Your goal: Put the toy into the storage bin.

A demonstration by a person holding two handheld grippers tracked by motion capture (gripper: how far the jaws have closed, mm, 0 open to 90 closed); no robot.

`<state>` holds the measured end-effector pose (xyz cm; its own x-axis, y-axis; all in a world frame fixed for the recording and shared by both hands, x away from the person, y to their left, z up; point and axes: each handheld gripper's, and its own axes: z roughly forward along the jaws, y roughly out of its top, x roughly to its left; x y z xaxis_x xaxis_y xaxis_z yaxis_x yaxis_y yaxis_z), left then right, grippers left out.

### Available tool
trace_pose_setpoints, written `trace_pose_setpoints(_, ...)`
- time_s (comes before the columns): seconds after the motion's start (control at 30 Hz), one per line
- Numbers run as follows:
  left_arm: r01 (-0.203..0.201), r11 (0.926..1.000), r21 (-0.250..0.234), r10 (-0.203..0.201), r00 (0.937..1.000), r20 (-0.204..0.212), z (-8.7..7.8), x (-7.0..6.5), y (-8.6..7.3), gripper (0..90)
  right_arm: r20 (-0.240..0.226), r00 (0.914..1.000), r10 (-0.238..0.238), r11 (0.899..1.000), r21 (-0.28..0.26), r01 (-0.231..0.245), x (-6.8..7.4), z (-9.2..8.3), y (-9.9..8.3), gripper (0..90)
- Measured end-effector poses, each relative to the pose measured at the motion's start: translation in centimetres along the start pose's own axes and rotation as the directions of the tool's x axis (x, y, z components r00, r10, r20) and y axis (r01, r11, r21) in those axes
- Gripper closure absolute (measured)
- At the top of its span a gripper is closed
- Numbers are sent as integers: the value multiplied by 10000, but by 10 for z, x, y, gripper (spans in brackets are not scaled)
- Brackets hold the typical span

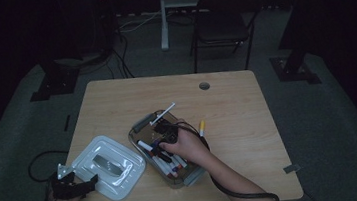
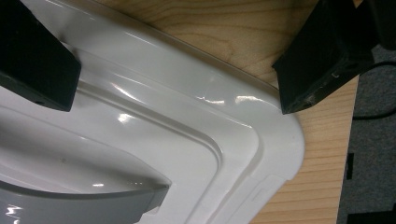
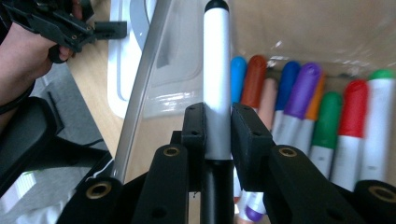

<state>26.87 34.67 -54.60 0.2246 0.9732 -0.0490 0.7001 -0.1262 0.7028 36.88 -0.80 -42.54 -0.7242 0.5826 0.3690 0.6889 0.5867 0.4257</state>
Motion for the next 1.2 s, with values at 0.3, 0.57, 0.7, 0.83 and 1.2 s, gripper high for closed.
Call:
trace_pose_setpoints(0.3,-5,10000,16,5,10000,5,0,0,0,5,-82,9999,-143,9946,1023,151,4,29,4,751)
trace_pose_setpoints(0.57,-18,10000,14,18,10000,9,0,0,0,5,160,9997,-210,9977,642,200,-4,15,1,652)
trace_pose_setpoints(0.7,-3,10000,-1,3,10000,5,0,0,0,5,202,9996,-219,9998,6,219,-8,-5,-3,620)
trace_pose_setpoints(0.83,-5,10000,1,5,10000,6,0,0,0,5,151,9995,-291,9969,-731,301,-11,-27,-10,562)
trace_pose_setpoints(1.2,-7,10000,0,7,10000,6,0,0,0,5,647,9979,33,9709,-2391,123,-31,-77,-26,459)
